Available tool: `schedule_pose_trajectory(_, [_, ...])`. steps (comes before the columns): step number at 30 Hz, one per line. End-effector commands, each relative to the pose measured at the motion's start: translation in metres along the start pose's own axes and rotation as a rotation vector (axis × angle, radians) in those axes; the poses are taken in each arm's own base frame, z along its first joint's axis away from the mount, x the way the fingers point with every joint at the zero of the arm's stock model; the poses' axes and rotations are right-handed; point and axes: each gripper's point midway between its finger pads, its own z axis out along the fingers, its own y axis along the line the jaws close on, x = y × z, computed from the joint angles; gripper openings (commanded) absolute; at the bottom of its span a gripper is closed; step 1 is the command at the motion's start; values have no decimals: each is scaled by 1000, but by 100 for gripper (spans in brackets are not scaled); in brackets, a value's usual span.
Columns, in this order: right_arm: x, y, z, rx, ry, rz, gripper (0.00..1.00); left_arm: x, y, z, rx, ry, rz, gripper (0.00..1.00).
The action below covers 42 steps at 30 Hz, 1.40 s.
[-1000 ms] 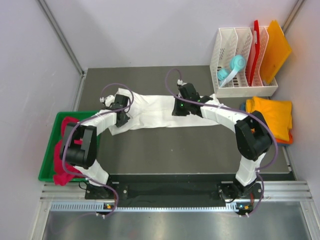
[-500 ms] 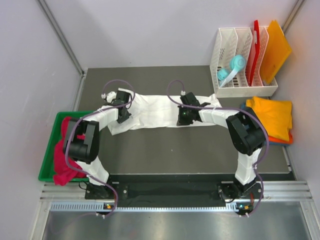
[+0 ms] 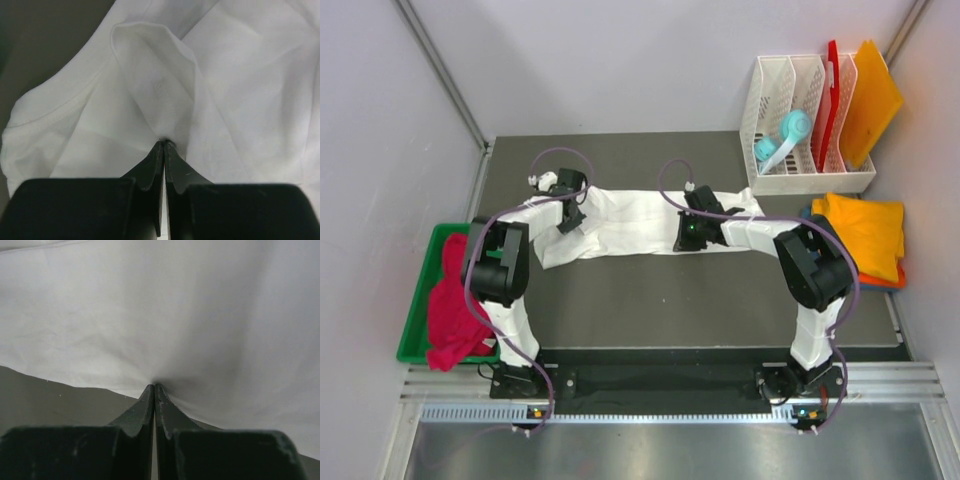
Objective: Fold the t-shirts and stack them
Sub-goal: Fold the tshirt
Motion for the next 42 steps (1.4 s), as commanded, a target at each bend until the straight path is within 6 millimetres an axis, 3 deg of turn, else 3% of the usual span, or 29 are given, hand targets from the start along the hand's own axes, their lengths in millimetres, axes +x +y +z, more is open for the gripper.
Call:
schedule_pose_trajectory(1, [38, -30, 10, 83, 99, -9, 0, -14, -14, 8, 17, -22, -32, 7])
schedule_pose_trajectory(9, [45, -34, 15, 86, 116, -6, 0, -49, -41, 6, 60, -94, -25, 7])
schedule_pose_trajectory(15, [47, -39, 17, 95, 127, 0, 0, -65, -67, 12, 119, -112, -30, 8])
schedule_pose_trajectory(19, [48, -40, 18, 97, 129, 1, 0, -64, -84, 24, 149, -86, -15, 10])
schedule_pose_trajectory(22, [49, -40, 18, 97, 134, -1, 0, -63, -97, 33, 189, -73, 9, 19])
schedule_pose_trajectory(23, [48, -40, 18, 96, 133, -3, 0, -63, -104, 34, 219, -72, 30, 30])
schedule_pose_trajectory(25, [48, -40, 18, 98, 134, -7, 0, -66, -110, 38, 231, -77, 41, 44])
schedule_pose_trajectory(26, [46, -40, 16, 99, 128, -13, 0, -74, -110, 30, 239, -109, 27, 63])
schedule_pose_trajectory(28, [36, -38, 9, 102, 81, -22, 0, -85, -107, 16, 256, -160, -1, 83])
schedule_pose_trajectory(30, [18, -33, -8, 106, 8, -17, 0, -105, -101, -20, 307, -245, -55, 99])
schedule_pose_trajectory(32, [-3, -27, -25, 104, -64, -7, 5, -118, -93, -57, 351, -300, -92, 99])
schedule_pose_trajectory(35, [-44, -16, -58, 107, -194, 1, 23, -122, -82, -93, 389, -326, -111, 99])
schedule_pose_trajectory(38, [-74, -15, -78, 123, -261, 6, 31, -101, -71, -104, 402, -287, -83, 99])
schedule_pose_trajectory(41, [-93, -38, -73, 169, -262, 54, 31, -60, -60, -95, 379, -204, -42, 91])
schedule_pose_trajectory(42, [-97, -58, -64, 201, -245, 86, 28, -45, -58, -92, 373, -176, -26, 85])
